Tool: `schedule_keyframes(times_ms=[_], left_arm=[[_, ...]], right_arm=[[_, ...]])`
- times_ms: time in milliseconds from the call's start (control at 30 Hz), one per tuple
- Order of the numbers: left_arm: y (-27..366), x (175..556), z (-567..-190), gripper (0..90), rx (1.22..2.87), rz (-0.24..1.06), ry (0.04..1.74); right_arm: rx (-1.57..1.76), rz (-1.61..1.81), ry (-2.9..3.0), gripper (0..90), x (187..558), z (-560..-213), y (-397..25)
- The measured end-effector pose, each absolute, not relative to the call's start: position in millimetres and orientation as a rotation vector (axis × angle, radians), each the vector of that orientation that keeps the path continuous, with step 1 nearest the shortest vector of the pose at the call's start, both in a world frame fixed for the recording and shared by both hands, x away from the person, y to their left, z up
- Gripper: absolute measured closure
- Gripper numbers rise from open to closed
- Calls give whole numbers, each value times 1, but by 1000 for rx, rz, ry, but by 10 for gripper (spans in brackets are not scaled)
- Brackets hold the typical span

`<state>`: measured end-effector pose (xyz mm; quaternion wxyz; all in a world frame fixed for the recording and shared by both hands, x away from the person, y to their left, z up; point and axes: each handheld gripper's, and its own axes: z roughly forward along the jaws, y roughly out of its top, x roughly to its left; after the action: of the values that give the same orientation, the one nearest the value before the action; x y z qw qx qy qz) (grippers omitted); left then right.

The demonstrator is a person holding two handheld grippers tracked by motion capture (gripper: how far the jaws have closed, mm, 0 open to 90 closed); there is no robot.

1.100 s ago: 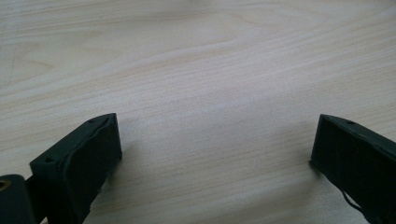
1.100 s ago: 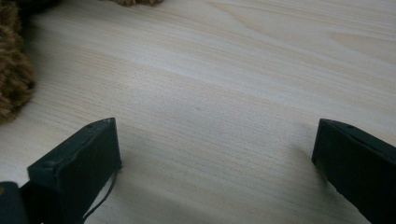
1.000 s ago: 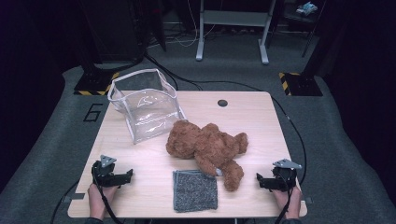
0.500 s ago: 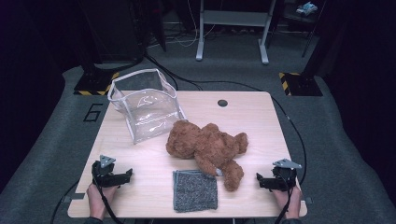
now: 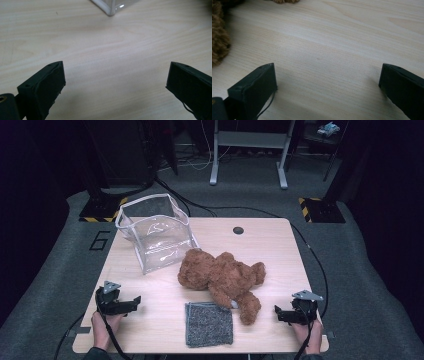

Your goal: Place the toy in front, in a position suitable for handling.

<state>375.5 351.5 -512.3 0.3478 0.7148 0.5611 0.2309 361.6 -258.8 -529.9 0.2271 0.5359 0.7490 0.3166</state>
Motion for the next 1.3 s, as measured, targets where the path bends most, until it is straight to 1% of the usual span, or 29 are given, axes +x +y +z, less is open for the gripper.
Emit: schedule_keyframes(times_ms=[167,367,500,667,700,800,833,933,967,1067,1133,1167,1200,1267,1300], left_arm=[[347,385,-500,22,1866,612,1425],[340,408,-479,41,1872,625,1387],[337,418,-473,55,1865,634,1378],[332,430,-463,102,1870,640,1367],[331,433,-461,125,1862,654,1363],[327,441,-456,145,1859,653,1360],[323,447,-453,180,1855,672,1355],[320,454,-450,206,1860,668,1357],[317,460,-448,264,1848,677,1358],[315,466,-447,284,1842,682,1365],[313,471,-446,344,1836,700,1372],[311,474,-446,390,1833,706,1382],[310,477,-447,390,1829,701,1384],[309,482,-447,435,1812,706,1408],[309,487,-448,499,1803,710,1414]], right_arm=[[1477,872,2066,6,362,-530,-259],[1485,875,2059,6,362,-530,-258],[1485,875,2059,6,362,-530,-258],[1485,874,2059,6,362,-530,-259],[1481,874,2060,6,362,-530,-259],[1485,874,2059,7,362,-530,-259],[1485,874,2059,7,362,-530,-258],[1486,874,2059,7,362,-530,-258],[1481,875,2059,6,362,-530,-259],[1485,875,2059,7,362,-530,-259],[1486,875,2058,7,362,-530,-259],[1483,875,2059,7,362,-530,-259],[1483,875,2059,7,362,-530,-259],[1485,874,2059,7,362,-530,-259],[1483,874,2060,7,362,-530,-259]])
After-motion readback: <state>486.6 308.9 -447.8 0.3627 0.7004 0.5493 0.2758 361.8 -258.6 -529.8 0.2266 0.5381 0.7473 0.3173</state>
